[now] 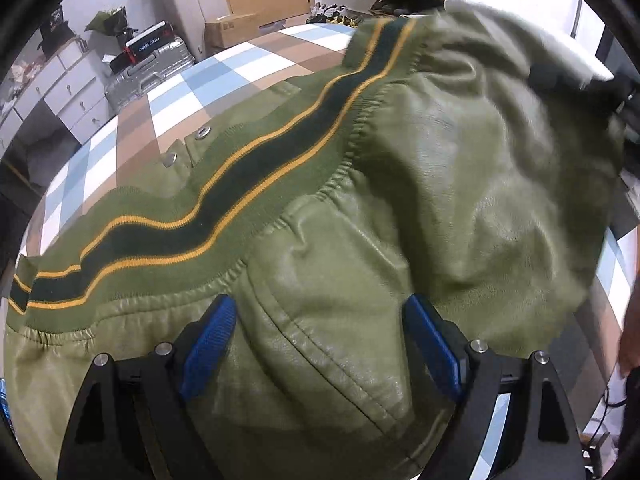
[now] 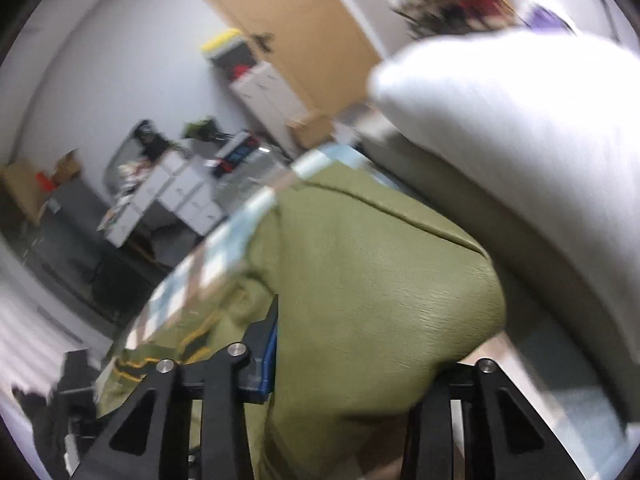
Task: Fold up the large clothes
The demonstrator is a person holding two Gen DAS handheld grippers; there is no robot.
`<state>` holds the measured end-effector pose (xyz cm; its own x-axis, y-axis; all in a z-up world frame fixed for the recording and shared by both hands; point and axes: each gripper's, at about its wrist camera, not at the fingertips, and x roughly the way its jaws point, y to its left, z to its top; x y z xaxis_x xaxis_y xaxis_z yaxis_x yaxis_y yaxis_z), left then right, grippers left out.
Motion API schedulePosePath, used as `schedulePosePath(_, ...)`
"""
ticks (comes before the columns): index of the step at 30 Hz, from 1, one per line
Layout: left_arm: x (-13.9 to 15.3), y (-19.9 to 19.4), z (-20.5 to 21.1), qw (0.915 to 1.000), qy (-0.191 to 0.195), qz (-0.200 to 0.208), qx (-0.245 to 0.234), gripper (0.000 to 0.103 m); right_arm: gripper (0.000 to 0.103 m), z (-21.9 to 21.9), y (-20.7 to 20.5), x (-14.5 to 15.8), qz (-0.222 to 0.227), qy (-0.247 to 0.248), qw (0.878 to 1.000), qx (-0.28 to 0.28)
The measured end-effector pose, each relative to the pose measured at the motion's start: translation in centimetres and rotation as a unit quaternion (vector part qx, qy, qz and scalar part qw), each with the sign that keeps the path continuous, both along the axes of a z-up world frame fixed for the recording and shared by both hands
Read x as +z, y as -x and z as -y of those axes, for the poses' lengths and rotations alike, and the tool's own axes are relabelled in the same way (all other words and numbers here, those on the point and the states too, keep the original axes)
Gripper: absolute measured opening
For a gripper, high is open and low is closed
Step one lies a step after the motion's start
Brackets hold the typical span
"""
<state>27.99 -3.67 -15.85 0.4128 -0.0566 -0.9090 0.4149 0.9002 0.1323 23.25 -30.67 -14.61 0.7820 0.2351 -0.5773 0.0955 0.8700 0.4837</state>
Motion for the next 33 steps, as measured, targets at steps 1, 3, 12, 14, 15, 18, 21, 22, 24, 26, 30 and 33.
schedulePosePath(1, 0.0, 0.0, 0.1, 1.0, -0.004, 0.002, -0.003, 0.084, 0.035, -0.3, 0.2, 1.0, 0.017, 0.007, 1.0, 0.021)
schedulePosePath(3, -0.2, -0.2, 0.7, 0.9999, -0.01, 0.005, -0.007, 0.083, 0.033, -0.3, 0.6, 1.7, 0.032, 0.003, 0.999, 0.038)
schedulePosePath(12, -0.4, -0.3, 5.1, 0.9994, -0.006, 0.027, -0.021, 0.082, 0.031, -0.2, 0.1, 4.9, 0.075, 0.054, 0.991, 0.094)
schedulePosePath(14, -0.3, -0.6, 5.5, 0.9995, -0.007, 0.024, -0.018, 0.082, 0.04, 0.1, -1.0, 4.3, 0.048, 0.036, 0.992, 0.108)
schedulePosePath(15, -0.2, -0.7, 5.3, 0.9997, -0.005, 0.019, -0.016, 0.082, 0.048, 0.3, -1.8, 3.7, 0.022, 0.025, 0.994, 0.104)
schedulePosePath(18, 0.2, -0.8, 4.1, 0.9996, 0.003, -0.002, -0.027, 0.082, 0.062, 0.9, -2.9, 1.7, -0.039, 0.025, 0.996, 0.076)
schedulePosePath(21, 0.7, -0.9, 2.7, 0.9996, -0.002, -0.01, -0.024, 0.081, 0.067, 0.0, -3.4, 0.4, -0.062, 0.084, 0.992, 0.07)
schedulePosePath(22, 0.9, -0.8, 2.4, 0.9997, -0.008, -0.004, -0.024, 0.081, 0.075, -0.4, -3.8, 0.0, -0.073, 0.103, 0.99, 0.069)
schedulePosePath(24, 1.8, -0.6, 1.6, 0.9992, -0.025, 0.024, -0.021, 0.082, 0.079, -1.1, -4.9, -1.1, -0.096, 0.124, 0.985, 0.077)
schedulePosePath(26, 2.5, -0.5, 0.8, 0.999, -0.024, 0.034, -0.018, 0.082, 0.079, -1.4, -5.9, -2.4, -0.114, 0.137, 0.981, 0.073)
schedulePosePath(30, 3.1, -0.3, -0.9, 0.9993, 0.025, 0.029, -0.003, 0.081, 0.083, 0.2, -5.6, -2.7, -0.098, 0.091, 0.989, 0.061)
schedulePosePath(33, 2.7, 0.1, -0.8, 0.9992, 0.021, 0.034, 0.0, 0.082, 0.092, 1.6, -4.1, -2.0, -0.058, 0.046, 0.996, 0.052)
